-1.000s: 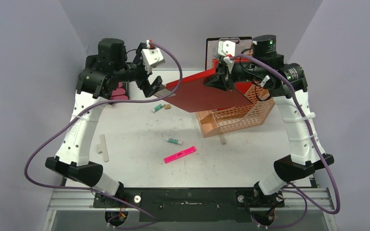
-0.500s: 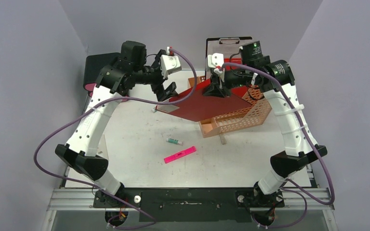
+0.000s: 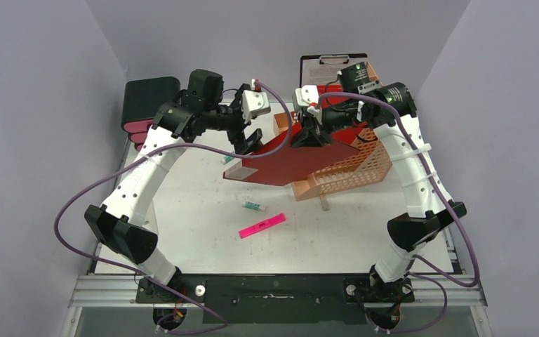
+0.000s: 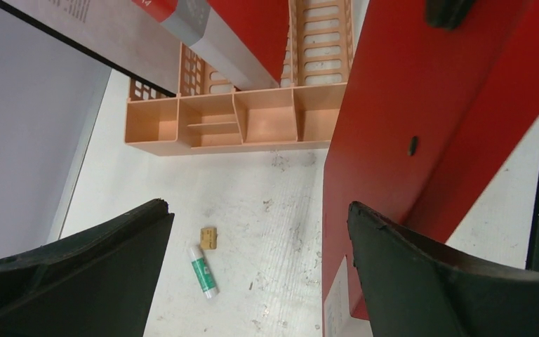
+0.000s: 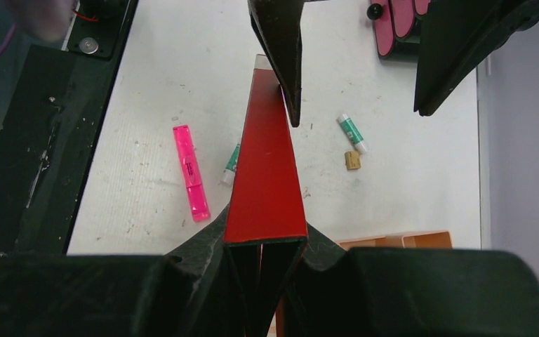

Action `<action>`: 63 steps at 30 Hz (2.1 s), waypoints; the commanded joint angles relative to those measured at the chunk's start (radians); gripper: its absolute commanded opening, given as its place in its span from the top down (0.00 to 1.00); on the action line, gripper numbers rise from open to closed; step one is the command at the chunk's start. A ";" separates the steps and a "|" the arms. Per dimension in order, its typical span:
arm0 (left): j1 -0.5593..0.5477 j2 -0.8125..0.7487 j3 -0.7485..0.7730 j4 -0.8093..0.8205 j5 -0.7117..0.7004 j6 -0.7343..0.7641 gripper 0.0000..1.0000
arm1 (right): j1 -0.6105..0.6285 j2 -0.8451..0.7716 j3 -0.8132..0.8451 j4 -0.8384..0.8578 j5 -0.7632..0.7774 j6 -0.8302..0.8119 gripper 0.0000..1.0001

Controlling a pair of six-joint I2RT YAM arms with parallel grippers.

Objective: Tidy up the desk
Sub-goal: Pick up the folder from the center of the board.

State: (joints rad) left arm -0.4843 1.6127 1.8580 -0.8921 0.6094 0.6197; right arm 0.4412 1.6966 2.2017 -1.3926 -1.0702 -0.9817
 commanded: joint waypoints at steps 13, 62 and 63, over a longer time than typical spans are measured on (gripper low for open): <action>0.007 0.007 0.142 -0.087 0.286 0.002 0.04 | 0.019 -0.025 -0.036 0.152 -0.008 0.011 0.95; -0.081 0.061 0.154 0.056 0.156 -0.170 1.00 | -0.013 -0.067 -0.016 0.524 0.186 0.426 0.07; -0.074 0.065 0.163 0.084 0.165 -0.202 1.00 | -0.027 -0.071 -0.017 0.551 0.205 0.459 0.02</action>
State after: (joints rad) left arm -0.5816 1.6741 1.9678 -0.9855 0.7330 0.5545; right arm 0.4633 1.6936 2.1880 -1.0561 -0.9550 -0.6834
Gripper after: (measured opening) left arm 0.226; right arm 0.905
